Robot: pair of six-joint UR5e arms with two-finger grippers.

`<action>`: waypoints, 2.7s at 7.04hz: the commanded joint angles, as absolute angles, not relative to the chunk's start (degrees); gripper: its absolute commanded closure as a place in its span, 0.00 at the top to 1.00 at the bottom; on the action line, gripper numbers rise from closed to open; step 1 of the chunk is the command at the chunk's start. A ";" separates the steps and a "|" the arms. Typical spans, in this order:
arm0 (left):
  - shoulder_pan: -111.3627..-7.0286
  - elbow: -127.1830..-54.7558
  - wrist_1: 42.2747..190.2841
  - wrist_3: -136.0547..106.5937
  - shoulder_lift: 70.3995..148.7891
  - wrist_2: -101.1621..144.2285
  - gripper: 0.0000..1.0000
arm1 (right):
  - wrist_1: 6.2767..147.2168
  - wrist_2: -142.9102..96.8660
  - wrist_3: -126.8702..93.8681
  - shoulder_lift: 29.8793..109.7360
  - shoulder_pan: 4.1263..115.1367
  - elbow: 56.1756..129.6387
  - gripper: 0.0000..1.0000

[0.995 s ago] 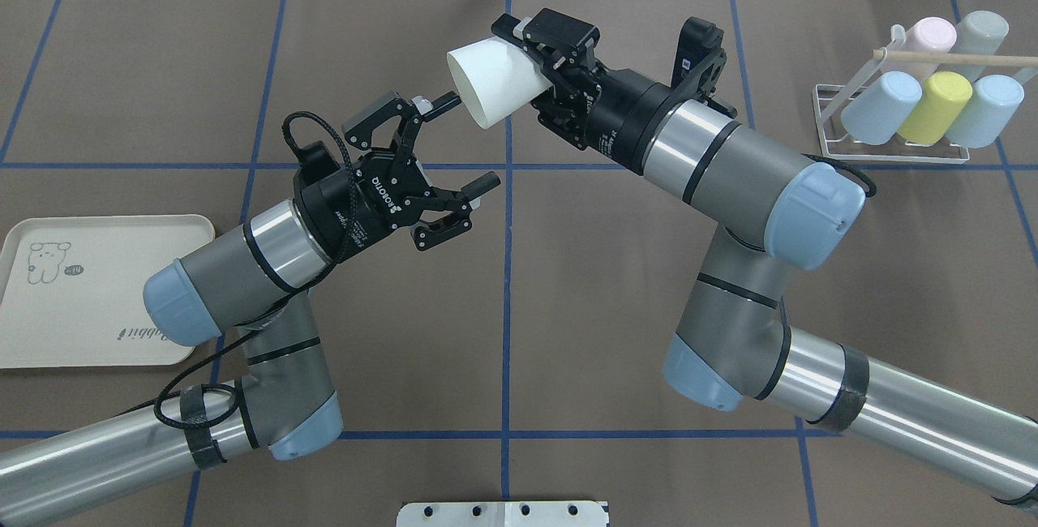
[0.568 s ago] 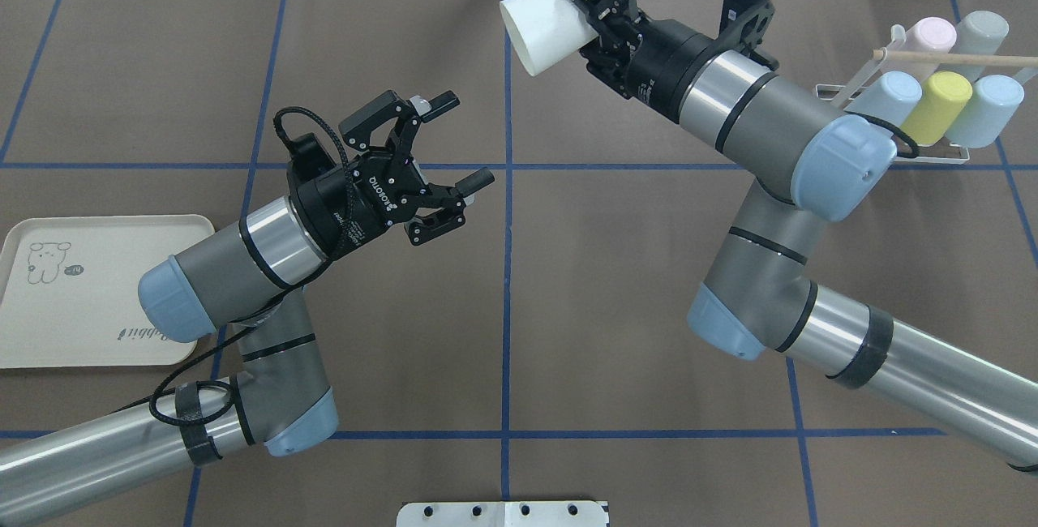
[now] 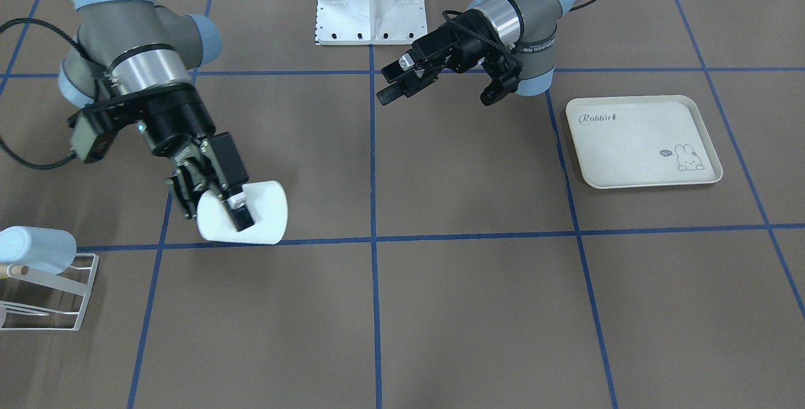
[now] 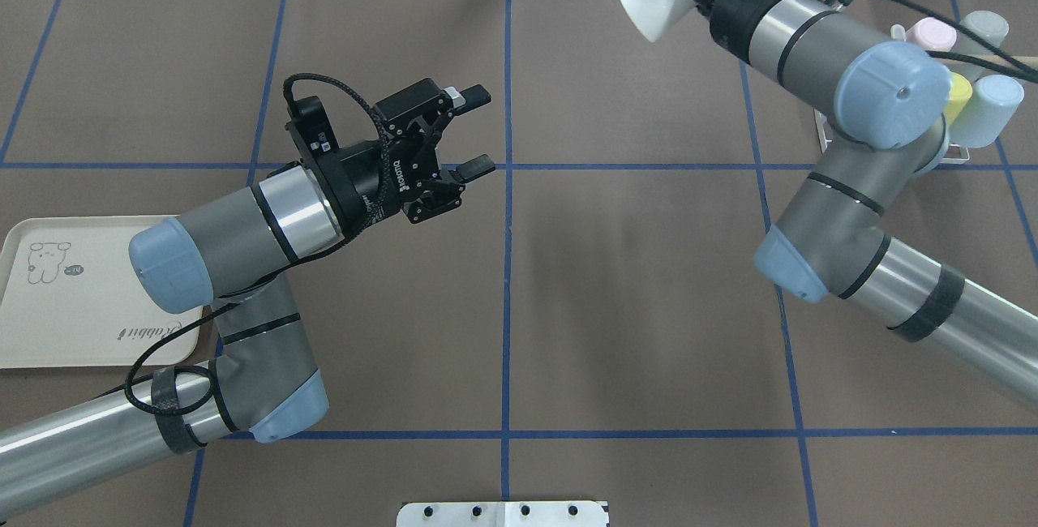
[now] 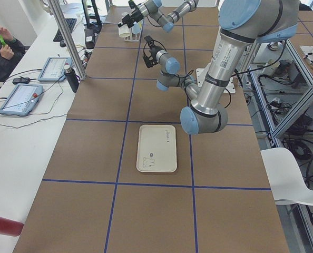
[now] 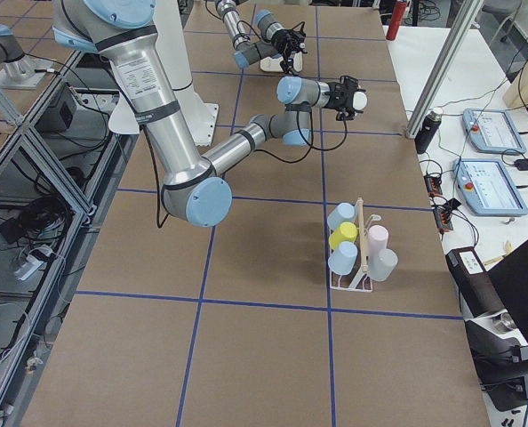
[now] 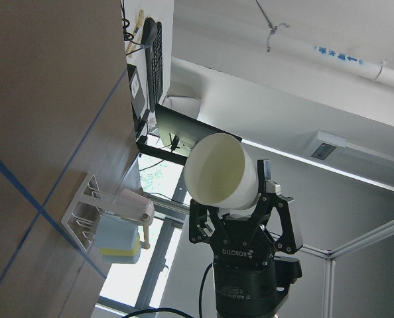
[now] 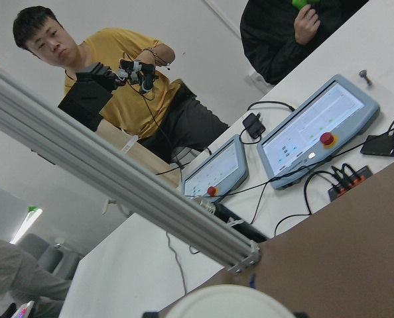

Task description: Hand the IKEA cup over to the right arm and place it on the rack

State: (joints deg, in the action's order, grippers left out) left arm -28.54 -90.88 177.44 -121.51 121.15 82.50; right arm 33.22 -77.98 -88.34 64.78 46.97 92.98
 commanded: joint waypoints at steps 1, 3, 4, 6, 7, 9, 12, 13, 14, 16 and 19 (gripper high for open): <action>-29.79 -98.22 160.39 -115.68 121.03 85.86 1.00 | 42.85 -76.39 -75.74 68.19 52.97 93.08 0.00; -29.88 -105.87 144.65 -110.68 120.76 87.01 1.00 | 45.09 -76.37 -59.05 72.93 59.99 91.77 0.00; -29.80 -108.95 140.23 -108.22 119.20 87.36 1.00 | 44.83 -76.46 -56.71 73.04 61.68 89.50 0.00; -30.06 -114.67 130.64 -101.71 116.47 87.98 1.00 | 44.30 -76.38 -52.83 73.47 62.32 86.58 0.00; -29.97 -114.87 130.52 -101.60 115.67 88.07 1.00 | 44.38 -76.55 -52.74 73.48 62.14 85.44 0.00; -29.97 -114.96 130.60 -101.60 114.88 88.15 1.00 | 44.30 -76.73 -52.91 73.47 60.74 84.11 0.00; -29.97 -115.14 130.61 -101.60 114.61 88.15 1.00 | 44.30 -77.17 -52.74 75.58 58.63 84.20 0.00; -29.97 -115.14 130.69 -101.60 114.61 88.24 1.00 | 44.30 -77.25 -52.73 75.59 58.19 84.11 0.00; -29.97 -115.14 130.69 -101.60 114.61 88.24 1.00 | 44.38 -77.69 -52.65 75.59 57.75 84.11 0.00; -29.88 -115.14 130.69 -101.60 114.61 88.50 1.00 | 44.38 -77.87 -52.56 75.59 57.13 84.11 0.00; -29.88 -115.49 130.78 -101.69 114.70 88.51 1.00 | 44.30 -77.96 -52.47 75.41 57.04 84.72 0.00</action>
